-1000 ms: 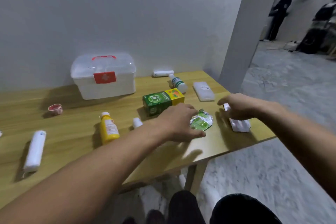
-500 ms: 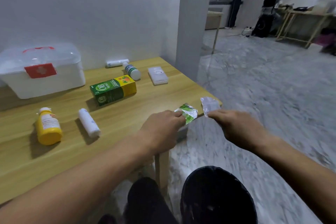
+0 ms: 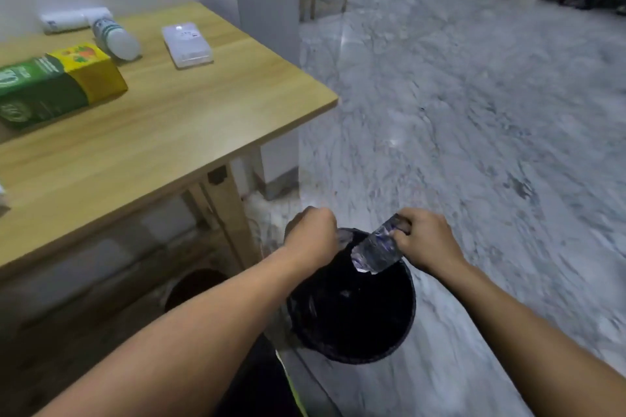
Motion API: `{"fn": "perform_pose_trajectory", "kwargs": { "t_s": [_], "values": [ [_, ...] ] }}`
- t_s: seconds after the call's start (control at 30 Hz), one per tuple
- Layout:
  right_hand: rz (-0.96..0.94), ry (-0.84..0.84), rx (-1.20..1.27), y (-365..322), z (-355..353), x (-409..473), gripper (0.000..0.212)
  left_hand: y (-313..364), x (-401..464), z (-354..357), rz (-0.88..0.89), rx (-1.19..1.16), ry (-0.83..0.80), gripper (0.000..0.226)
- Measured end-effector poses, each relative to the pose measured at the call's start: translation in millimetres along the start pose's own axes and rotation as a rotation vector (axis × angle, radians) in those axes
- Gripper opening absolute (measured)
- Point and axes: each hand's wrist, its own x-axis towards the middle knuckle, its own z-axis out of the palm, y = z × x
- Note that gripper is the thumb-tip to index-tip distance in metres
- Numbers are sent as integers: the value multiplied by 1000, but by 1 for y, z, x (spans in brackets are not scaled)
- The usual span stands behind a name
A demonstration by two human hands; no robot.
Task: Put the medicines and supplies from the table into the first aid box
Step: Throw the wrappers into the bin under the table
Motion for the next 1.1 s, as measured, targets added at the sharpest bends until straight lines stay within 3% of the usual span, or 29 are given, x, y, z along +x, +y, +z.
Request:
{"fn": "perform_pose_trajectory", "kwargs": {
  "t_s": [0.1,0.2,0.3,0.4,0.53,0.7,0.9,1.1],
  "values": [
    [84,-44,7,17,29,-2,35,-6,12,35,-73,-49,-79,27],
    [151,-91,3,26,50,-3,29,-9,18,53,-129,-99,-175,31],
    [182,-193,-48,29,63,-3,9,-14,22,57,-146,-161,-220,43],
    [184,-257,-144,27,66,2,37,-18,24,46,-139,-125,-239,49],
    [163,-244,-110,8,50,17,39,-17,30,19,-85,-47,-259,46],
    [14,-215,-57,-38,0,42,38,3,34,-31,57,-13,-205,55],
    [-229,-241,-138,-103,-92,57,44,30,21,-113,128,15,-149,42],
    [-374,-260,-203,-168,-154,53,45,32,-21,-197,94,-196,-114,50]
  ]
}}
